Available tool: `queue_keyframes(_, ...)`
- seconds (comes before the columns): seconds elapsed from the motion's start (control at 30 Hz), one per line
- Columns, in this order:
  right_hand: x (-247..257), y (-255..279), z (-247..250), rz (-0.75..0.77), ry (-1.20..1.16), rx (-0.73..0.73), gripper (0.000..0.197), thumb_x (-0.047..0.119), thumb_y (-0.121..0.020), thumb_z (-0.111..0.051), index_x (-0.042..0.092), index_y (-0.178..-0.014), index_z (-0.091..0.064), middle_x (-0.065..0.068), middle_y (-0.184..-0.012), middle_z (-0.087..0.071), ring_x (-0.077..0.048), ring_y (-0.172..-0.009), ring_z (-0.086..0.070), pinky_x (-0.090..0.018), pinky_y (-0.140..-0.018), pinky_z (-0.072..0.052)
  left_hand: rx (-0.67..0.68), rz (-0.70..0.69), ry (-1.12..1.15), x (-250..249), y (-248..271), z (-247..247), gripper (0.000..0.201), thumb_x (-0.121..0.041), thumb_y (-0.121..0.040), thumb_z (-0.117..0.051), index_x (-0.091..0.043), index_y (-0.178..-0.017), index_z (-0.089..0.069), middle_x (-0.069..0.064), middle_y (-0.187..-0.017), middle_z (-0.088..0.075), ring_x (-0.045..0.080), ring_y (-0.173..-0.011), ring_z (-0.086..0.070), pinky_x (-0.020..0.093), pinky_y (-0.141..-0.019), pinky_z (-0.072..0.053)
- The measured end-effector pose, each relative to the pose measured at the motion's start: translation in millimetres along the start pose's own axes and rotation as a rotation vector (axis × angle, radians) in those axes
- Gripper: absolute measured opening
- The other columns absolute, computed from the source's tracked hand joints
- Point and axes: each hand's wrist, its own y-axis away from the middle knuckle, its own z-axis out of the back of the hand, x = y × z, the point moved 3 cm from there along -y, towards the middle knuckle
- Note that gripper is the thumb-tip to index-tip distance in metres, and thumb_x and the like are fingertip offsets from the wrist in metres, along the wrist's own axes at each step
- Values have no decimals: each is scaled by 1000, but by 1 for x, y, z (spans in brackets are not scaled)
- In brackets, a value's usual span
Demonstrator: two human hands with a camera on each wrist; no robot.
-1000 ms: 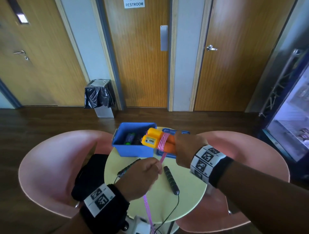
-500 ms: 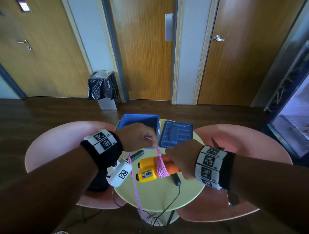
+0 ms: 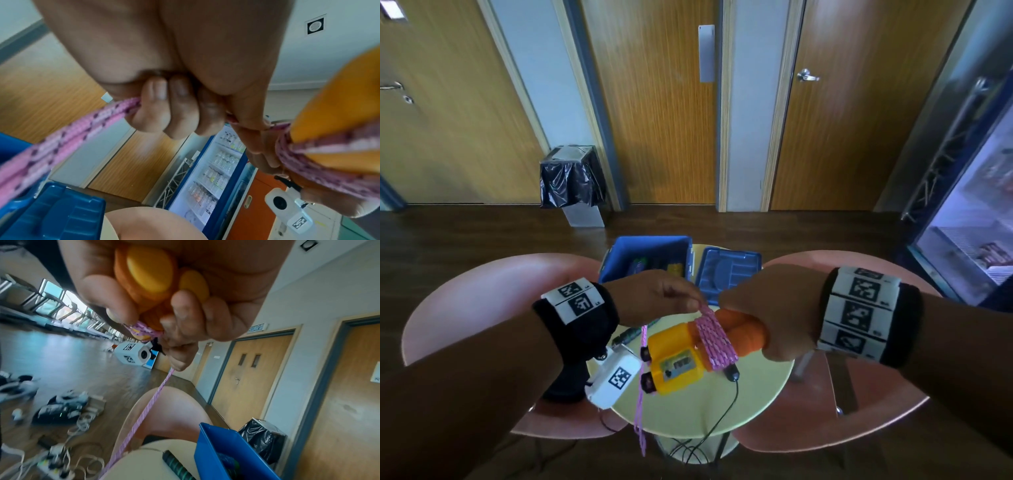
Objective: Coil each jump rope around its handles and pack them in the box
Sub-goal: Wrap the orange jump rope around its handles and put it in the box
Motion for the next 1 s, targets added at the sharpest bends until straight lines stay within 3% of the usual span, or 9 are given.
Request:
queue_keyframes(0.17,-4,3,8,39,-104,-102,46,33,-74,-76,34,-112,-50,13,-85,-54,-6,-76,-52,-26,-75,-46,-53,-27,85,0,-2,5,15,-22,-100,-51,-31,-98,-64,-33,-88,-65,-10,-89,-60,9,-83,-45)
queue_keyframes(0.2,-5,3,8,50,-135,-115,47,33,-74,-77,33,-112,-50,15,-84,-53,-4,-73,-50,-23,-72,-44,-55,-48,144,-3,-2,5,14,-26,-100,-51,-21,-95,-64,-26,-84,-65,-7,-83,-60,11,-80,-46)
queue_keyframes(0.27,-7,3,10,68,-183,-132,47,33,-73,-78,33,-111,-51,17,-80,-49,2,-68,-48,-15,-66,-39,-80,-103,247,-5,0,3,37,-40,-96,-54,-5,-89,-59,-16,-77,-61,-3,-74,-58,15,-74,-48)
queue_keyframes(0.43,-3,2,13,94,-138,-120,46,34,-75,-76,32,-115,-52,17,-79,-48,0,-68,-47,-8,-64,-33,-167,-118,255,-11,4,9,31,-47,-91,-47,-31,-66,-54,-14,-63,-54,-1,-62,-48,15,-66,-41)
queue_keyframes(0.53,0,-1,18,110,-149,-162,48,34,-74,-76,31,-116,-51,13,-94,-58,-7,-83,-56,-20,-73,-47,-190,-125,307,-14,6,15,32,-49,-88,-47,-31,-65,-60,-13,-65,-56,0,-63,-51,17,-66,-43)
queue_keyframes(0.63,4,-2,25,135,-27,-159,48,37,-75,-72,30,-117,-49,9,-102,-63,-14,-90,-61,-33,-82,-53,-261,-150,334,-12,8,19,38,-42,-93,-46,-15,-67,-52,-7,-63,-53,8,-60,-49,21,-63,-43)
queue_keyframes(0.8,12,-5,32,143,75,-183,46,38,-75,-70,29,-115,-50,8,-103,-63,-17,-90,-61,-36,-84,-53,-338,-120,418,-10,14,21,44,-45,-91,-46,-8,-67,-48,-4,-58,-52,9,-55,-47,17,-58,-41)
queue_keyframes(0.9,10,-5,41,109,12,-185,46,37,-74,-72,32,-113,-50,9,-100,-62,-14,-90,-61,-36,-84,-53,-257,-27,475,-9,11,21,39,-33,-101,-44,-5,-73,-47,1,-63,-49,2,-54,-48,15,-58,-43)
queue_keyframes(1.0,9,-5,47,83,-34,-261,43,38,-69,-73,32,-105,-51,11,-91,-59,-11,-81,-59,-34,-77,-54,-234,48,625,1,10,26,32,-27,-99,-50,-2,-79,-49,5,-68,-53,5,-56,-57,23,-59,-50)
